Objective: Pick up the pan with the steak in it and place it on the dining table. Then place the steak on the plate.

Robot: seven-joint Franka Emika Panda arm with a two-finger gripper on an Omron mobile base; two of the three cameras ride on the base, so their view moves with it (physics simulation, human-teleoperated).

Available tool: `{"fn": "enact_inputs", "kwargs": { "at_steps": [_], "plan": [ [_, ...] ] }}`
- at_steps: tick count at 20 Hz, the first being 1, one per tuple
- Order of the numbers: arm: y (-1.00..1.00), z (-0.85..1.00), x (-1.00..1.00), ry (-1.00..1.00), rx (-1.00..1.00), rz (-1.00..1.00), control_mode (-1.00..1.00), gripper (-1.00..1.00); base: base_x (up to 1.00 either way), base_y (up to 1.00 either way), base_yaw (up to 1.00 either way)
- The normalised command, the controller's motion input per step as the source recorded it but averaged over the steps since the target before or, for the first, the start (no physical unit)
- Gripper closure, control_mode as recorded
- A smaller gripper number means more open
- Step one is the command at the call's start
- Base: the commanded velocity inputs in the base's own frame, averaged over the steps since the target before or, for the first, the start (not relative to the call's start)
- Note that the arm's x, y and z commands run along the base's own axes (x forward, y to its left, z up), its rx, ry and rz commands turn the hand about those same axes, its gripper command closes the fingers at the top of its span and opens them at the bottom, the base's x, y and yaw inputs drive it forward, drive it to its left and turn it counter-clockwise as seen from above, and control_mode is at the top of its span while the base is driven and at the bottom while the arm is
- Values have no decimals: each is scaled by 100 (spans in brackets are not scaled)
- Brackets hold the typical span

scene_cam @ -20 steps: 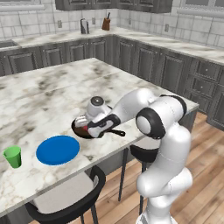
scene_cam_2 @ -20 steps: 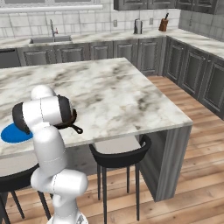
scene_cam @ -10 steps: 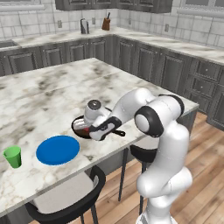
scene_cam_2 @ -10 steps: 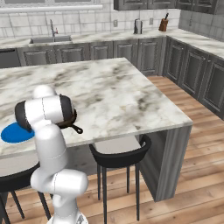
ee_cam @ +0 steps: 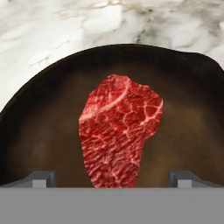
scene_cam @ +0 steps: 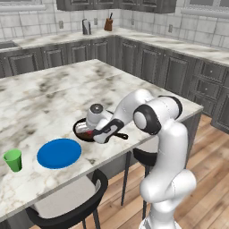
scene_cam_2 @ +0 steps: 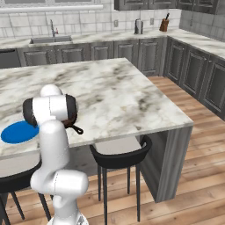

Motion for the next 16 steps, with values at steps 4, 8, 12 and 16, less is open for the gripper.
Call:
{"fn": "enact_inputs", "kwargs": {
  "at_steps": [4, 8, 12, 16],
  "plan": [
    [3, -27, 30, 1, 0, 0, -100, -100, 0, 0, 0],
    [10, -40, 11, 3, 0, 0, -100, -100, 0, 0, 0],
    [12, -36, 8, 1, 0, 0, -100, -100, 0, 0, 0],
    [10, -19, 12, 0, 0, 0, -100, -100, 0, 0, 0]
  ]
}}
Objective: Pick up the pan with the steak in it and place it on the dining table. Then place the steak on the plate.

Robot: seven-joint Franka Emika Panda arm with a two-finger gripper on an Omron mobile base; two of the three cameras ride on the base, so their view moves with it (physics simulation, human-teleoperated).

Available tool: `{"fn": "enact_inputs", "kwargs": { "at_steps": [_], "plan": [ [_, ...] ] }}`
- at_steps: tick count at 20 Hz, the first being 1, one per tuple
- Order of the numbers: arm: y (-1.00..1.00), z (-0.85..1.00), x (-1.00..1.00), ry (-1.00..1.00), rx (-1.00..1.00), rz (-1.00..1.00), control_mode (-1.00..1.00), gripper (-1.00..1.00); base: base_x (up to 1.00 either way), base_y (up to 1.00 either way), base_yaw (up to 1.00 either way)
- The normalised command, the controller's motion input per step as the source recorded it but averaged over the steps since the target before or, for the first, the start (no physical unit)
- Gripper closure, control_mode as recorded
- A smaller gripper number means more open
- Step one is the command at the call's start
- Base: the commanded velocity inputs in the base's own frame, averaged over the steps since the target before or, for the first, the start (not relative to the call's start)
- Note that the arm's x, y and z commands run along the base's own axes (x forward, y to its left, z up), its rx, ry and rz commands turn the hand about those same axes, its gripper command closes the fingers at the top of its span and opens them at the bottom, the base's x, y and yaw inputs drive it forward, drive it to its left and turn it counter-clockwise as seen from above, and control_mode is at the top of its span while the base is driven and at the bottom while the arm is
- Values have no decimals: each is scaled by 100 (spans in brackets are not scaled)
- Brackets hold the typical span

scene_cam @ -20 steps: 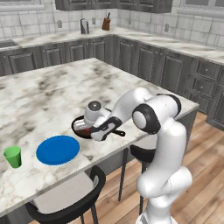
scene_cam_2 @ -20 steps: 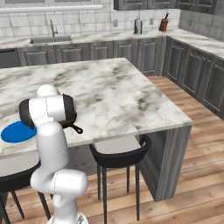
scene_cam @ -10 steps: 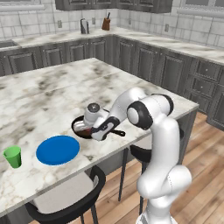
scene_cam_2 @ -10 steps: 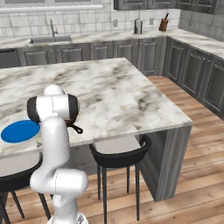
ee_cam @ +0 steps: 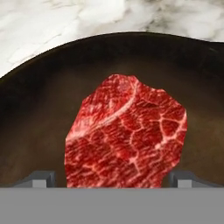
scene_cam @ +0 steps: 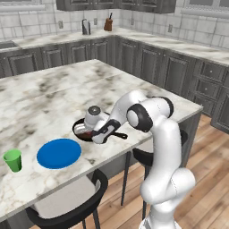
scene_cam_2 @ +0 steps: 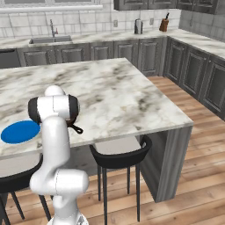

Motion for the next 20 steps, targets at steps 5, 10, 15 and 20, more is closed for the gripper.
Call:
{"fn": "enact_inputs", "kwargs": {
  "at_steps": [5, 10, 15, 20],
  "plan": [
    [5, -6, 10, 0, 0, -2, -100, 100, 0, 0, 0],
    [0, 4, 1, 0, 0, -6, -100, 100, 0, 0, 0],
    [0, 24, -2, 2, 0, -8, -100, 100, 0, 0, 0],
    [-2, 62, -29, 0, 5, -10, -100, 100, 0, 0, 0]
  ]
}}
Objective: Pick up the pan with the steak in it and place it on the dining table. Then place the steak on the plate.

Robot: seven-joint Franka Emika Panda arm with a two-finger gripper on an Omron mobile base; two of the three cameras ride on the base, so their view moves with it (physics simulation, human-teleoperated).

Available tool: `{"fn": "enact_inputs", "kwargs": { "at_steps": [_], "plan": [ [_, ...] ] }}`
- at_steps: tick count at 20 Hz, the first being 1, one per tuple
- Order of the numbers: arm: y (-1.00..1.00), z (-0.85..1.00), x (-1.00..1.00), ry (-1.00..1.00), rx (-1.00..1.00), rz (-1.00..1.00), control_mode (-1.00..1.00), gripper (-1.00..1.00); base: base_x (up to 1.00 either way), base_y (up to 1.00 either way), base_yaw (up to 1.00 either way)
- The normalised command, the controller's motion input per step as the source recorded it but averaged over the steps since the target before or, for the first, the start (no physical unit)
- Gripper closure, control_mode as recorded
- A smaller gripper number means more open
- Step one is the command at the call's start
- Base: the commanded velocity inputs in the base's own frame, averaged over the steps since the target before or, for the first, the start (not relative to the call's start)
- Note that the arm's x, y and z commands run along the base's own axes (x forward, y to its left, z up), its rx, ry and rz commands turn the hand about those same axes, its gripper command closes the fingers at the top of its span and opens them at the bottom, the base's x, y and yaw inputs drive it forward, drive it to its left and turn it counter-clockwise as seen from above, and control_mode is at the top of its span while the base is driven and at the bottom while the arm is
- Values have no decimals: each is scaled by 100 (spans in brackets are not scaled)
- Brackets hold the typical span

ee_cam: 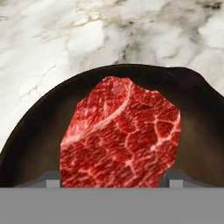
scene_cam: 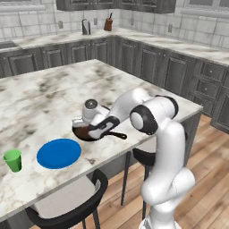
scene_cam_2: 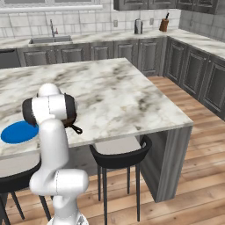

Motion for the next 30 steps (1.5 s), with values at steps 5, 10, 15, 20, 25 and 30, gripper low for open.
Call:
{"fn": "enact_inputs", "kwargs": {
  "at_steps": [5, 10, 15, 20, 25, 30],
  "plan": [
    [-11, 68, -45, 3, 8, -8, -100, 100, 0, 0, 0],
    [-13, 70, -53, 8, 8, -6, -100, 100, 0, 0, 0],
    [-16, 70, -61, 8, 8, -5, -100, 100, 0, 0, 0],
    [-1, 52, -64, 8, 3, -3, -100, 100, 0, 0, 0],
    [33, 19, -61, 5, 0, 0, -100, 100, 0, 0, 0],
    [49, 5, -48, 7, 0, 0, -100, 100, 0, 0, 0]
  ]
}}
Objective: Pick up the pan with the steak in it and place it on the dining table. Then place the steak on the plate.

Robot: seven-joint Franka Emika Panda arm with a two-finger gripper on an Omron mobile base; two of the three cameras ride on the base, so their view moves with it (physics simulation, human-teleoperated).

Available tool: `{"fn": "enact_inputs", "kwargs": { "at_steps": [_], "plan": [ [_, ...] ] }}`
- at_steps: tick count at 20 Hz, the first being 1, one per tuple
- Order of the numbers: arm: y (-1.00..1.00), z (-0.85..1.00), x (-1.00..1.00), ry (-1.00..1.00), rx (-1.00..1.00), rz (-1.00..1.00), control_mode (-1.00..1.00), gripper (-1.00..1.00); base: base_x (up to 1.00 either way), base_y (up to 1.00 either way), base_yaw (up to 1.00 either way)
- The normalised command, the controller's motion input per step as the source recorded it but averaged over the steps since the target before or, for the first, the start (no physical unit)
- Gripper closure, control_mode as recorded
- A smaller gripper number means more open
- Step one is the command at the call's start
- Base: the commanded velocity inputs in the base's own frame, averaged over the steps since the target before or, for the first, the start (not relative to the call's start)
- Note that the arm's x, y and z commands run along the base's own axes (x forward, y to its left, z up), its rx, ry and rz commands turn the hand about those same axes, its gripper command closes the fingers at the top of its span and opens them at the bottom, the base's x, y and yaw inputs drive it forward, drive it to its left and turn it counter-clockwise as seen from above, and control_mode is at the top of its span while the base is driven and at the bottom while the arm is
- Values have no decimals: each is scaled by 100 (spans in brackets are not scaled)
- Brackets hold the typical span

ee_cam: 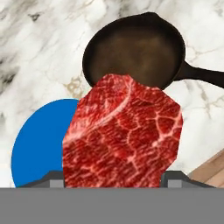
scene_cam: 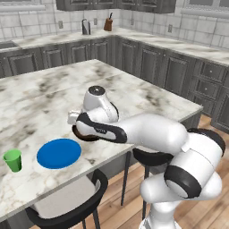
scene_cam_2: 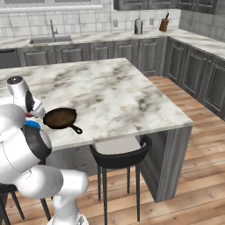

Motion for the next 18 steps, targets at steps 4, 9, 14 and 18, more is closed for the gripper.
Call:
{"fn": "enact_inputs", "kwargs": {
  "at_steps": [4, 9, 14, 18],
  "plan": [
    [55, 1, -36, 9, 0, 0, -100, 100, 0, 0, 0],
    [43, 0, -3, 4, -1, 0, -100, 100, 0, 0, 0],
    [11, -6, 5, 3, 0, 0, -100, 100, 0, 0, 0],
    [40, -30, 1, 11, 0, 0, -100, 100, 0, 0, 0]
  ]
}}
